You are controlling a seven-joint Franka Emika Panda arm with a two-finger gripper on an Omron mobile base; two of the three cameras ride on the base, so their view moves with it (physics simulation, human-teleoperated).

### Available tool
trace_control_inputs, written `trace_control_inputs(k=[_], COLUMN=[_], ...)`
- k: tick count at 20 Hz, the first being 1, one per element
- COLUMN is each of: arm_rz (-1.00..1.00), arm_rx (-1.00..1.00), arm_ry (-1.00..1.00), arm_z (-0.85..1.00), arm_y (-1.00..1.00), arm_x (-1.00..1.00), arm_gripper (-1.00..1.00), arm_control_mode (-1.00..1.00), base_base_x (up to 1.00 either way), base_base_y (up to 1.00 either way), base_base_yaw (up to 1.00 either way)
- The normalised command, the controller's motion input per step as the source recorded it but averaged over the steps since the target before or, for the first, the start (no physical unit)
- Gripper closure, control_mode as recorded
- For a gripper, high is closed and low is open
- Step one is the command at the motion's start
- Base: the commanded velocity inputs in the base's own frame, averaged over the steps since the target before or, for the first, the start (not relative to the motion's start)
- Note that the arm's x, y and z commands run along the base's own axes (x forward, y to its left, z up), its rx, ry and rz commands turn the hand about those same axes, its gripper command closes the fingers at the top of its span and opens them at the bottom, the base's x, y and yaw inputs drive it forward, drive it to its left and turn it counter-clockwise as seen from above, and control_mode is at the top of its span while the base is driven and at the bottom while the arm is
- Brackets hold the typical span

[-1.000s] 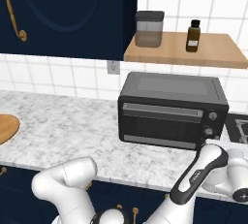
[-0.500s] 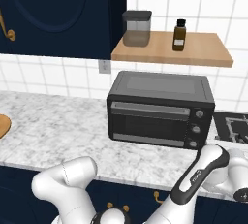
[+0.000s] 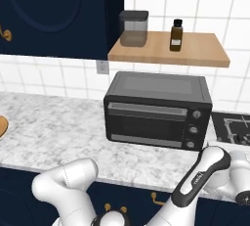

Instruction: Pick up the kebab skewer and baguette bread, and place them inside the toaster oven. Close the toaster oven door and start by setting the timer.

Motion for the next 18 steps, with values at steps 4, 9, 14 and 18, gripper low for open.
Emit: trace_control_inputs(k=[4,9,14,18], arm_rz=[0.0,0.0,0.0,-0.01], arm_rx=[0.0,0.0,0.0,-0.02], arm_ry=[0.0,0.0,0.0,0.0], arm_z=[0.0,0.0,0.0,0.0], arm_y=[0.0,0.0,0.0,0.57], arm_x=[0.0,0.0,0.0,-0.06], arm_gripper=[-1.0,-1.0,-1.0,-1.0], arm_control_mode=[1.0,1.0,-1.0,-1.0], base_base_x=[0.08,0.01,0.0,0.0], base_base_y=[-0.54,-0.08,-0.03,0.0], base_base_yaw=[0.0,0.0,0.0,0.0])
